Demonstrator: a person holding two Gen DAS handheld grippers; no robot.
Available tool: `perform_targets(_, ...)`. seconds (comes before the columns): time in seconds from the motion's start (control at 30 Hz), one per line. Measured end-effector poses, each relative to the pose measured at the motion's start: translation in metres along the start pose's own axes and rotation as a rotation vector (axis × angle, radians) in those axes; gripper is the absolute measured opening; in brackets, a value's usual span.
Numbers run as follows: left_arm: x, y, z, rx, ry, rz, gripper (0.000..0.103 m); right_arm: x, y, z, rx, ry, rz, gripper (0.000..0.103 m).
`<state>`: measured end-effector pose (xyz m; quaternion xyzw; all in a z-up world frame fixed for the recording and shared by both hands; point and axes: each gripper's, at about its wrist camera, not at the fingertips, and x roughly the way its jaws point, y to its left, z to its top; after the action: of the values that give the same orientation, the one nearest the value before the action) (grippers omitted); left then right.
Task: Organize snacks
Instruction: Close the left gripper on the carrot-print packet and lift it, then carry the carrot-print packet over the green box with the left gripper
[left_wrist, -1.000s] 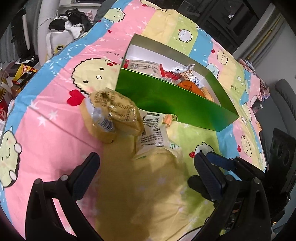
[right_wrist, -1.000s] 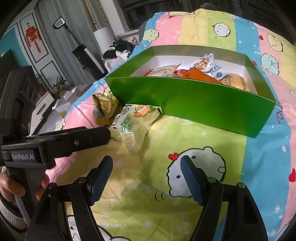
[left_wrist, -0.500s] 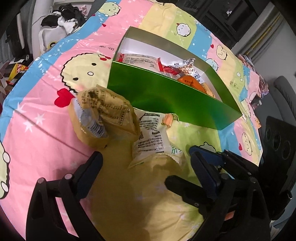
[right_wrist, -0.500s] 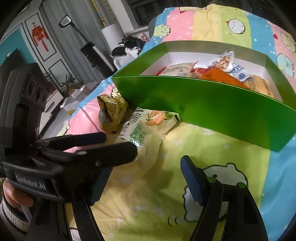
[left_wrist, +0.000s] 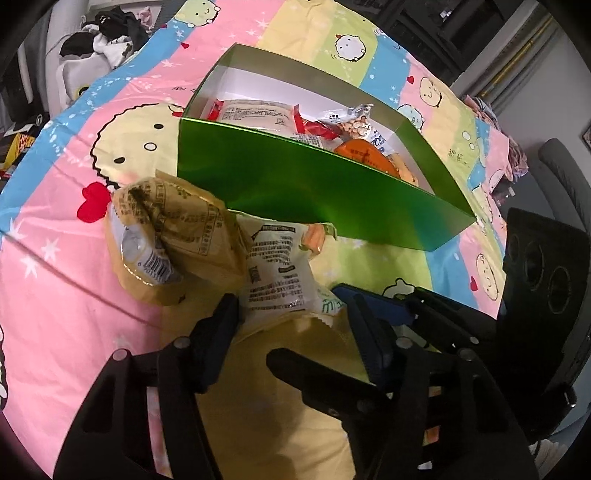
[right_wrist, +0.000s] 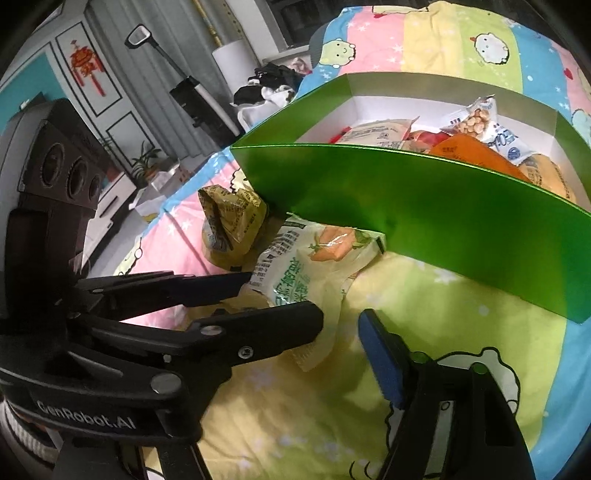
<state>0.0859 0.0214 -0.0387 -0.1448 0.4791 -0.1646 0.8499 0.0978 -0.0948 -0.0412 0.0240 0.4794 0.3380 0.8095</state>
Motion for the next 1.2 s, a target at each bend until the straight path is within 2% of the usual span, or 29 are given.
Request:
perform_targets(0.3, 0.003, -0.004, -0.002, 0.006, 0.012, -0.004, 0.055, 0.003, 0.006, -0.002, -0.023, 0.009, 0.007, 0.047)
perform_targets(0.5, -0.006, -0.011, -0.007, 0.020, -0.003, -0.009, 0.049, -0.005, 0.007, -0.008, -0.002, -0.024, 0.030, 0.045)
perform_targets(1.2, -0.062, -0.078, -0.022, 0.150, -0.108, -0.047, 0.050, -0.092, 0.028, -0.030, -0.024, -0.197, -0.038, 0.045)
